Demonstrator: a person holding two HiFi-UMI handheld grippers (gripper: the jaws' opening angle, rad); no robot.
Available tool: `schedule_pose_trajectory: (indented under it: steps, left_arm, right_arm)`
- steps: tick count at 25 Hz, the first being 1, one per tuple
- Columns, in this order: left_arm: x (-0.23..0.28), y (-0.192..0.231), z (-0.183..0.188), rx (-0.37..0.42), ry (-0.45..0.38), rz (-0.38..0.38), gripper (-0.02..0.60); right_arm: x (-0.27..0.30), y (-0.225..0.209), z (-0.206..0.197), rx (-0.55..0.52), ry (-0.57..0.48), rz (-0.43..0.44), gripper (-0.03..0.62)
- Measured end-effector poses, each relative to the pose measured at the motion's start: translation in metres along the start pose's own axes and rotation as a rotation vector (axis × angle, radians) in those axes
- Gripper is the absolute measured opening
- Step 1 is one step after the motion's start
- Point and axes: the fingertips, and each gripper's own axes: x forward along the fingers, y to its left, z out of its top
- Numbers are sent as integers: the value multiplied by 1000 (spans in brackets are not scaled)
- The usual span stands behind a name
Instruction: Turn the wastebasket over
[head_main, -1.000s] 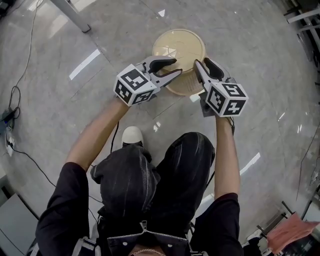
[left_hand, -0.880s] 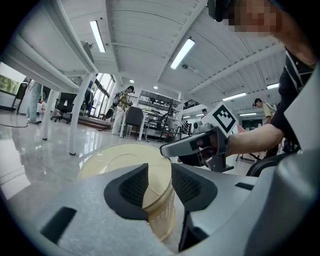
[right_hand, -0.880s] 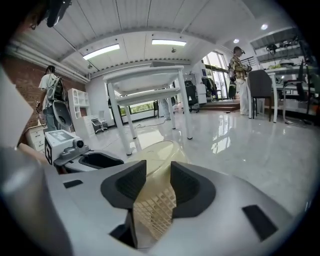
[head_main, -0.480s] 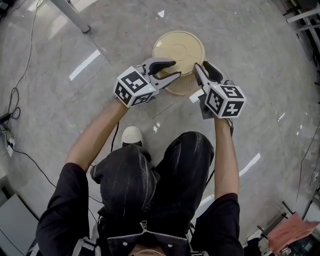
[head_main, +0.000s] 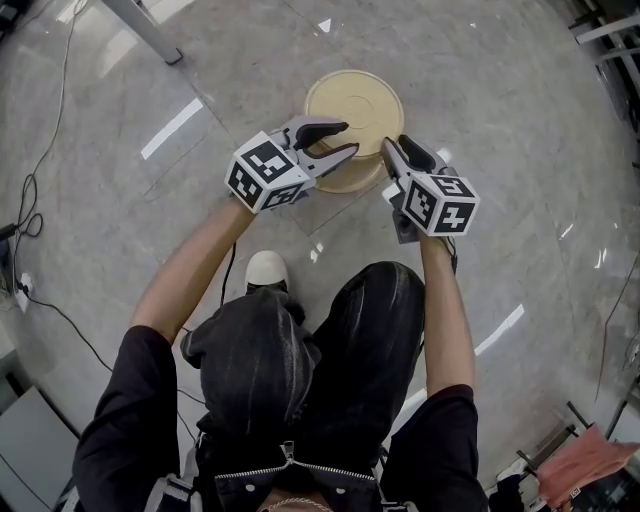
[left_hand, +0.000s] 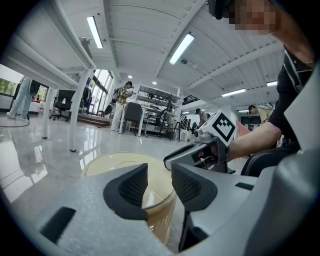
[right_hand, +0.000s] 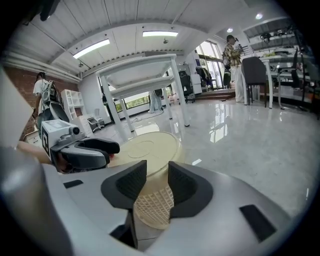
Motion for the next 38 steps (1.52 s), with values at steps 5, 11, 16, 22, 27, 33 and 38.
schedule_pose_trajectory:
  steps: [5, 11, 16, 22, 27, 33, 38]
  left_arm:
    - [0, 0, -1, -14, -3, 0, 143]
    - [-19, 11, 16, 47, -74, 65, 143]
    - [-45, 42, 19, 48, -55, 157, 150]
    - [-59, 68, -9, -31, 0, 235, 176]
    - [-56, 67, -28, -72, 12, 237, 178]
    - [-53, 63, -33, -82, 4, 226, 166]
    - [-56, 62, -25, -50, -4, 233, 166]
  right_arm:
    - [0, 0, -1, -4, 1, -9, 140]
    - [-8, 8, 20, -100, -56, -27, 121]
    - [-12, 19, 48, -169, -123, -47, 121]
    - [0, 7, 32, -163, -81, -100, 123]
    - [2, -1, 15, -179, -32, -132, 123]
    - [0, -2, 5, -171, -39, -135, 117]
    - [-3, 2, 12, -176, -56, -115, 107]
